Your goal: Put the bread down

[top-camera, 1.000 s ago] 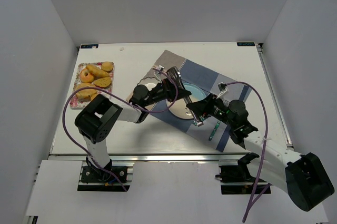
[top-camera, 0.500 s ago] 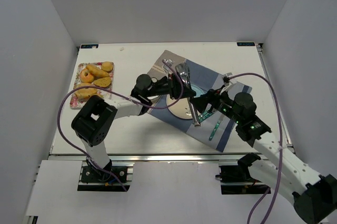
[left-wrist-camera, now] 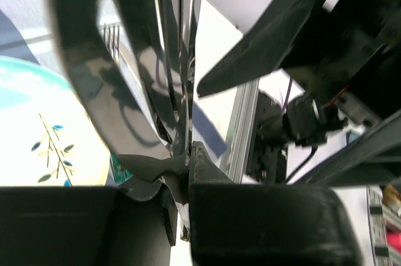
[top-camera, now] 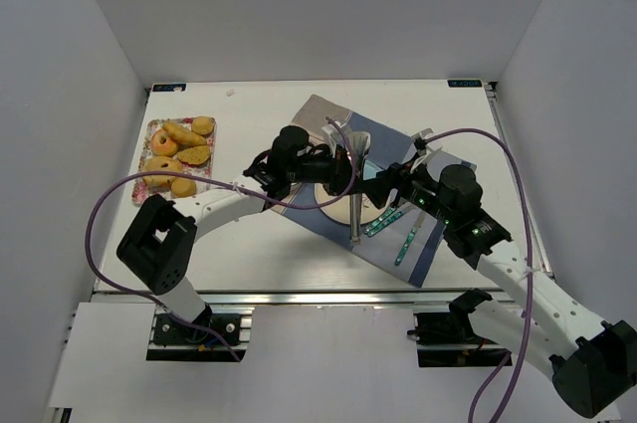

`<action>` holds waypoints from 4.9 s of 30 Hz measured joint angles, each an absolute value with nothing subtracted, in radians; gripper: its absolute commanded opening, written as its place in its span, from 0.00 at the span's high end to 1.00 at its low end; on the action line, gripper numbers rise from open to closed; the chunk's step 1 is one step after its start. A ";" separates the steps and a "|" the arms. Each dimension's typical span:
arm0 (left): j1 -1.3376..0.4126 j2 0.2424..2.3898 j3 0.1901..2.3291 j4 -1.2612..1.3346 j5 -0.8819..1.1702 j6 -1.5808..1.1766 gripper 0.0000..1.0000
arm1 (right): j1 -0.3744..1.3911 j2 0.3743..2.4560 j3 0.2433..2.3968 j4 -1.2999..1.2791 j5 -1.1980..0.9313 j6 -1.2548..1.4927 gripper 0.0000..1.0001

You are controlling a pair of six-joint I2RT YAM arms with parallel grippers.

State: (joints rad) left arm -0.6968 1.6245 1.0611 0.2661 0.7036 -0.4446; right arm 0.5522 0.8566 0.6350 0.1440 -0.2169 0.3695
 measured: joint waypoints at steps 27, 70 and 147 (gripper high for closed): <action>-0.720 1.624 1.038 0.292 0.948 -0.384 0.94 | 0.552 0.931 0.531 0.517 -0.286 0.522 0.72; -0.731 1.648 0.807 0.910 1.156 -0.703 0.27 | 0.517 0.808 0.394 0.800 -0.189 0.717 1.00; -0.246 1.329 1.186 -0.844 -0.500 -0.657 0.46 | 0.516 0.618 0.527 0.027 0.636 0.462 0.15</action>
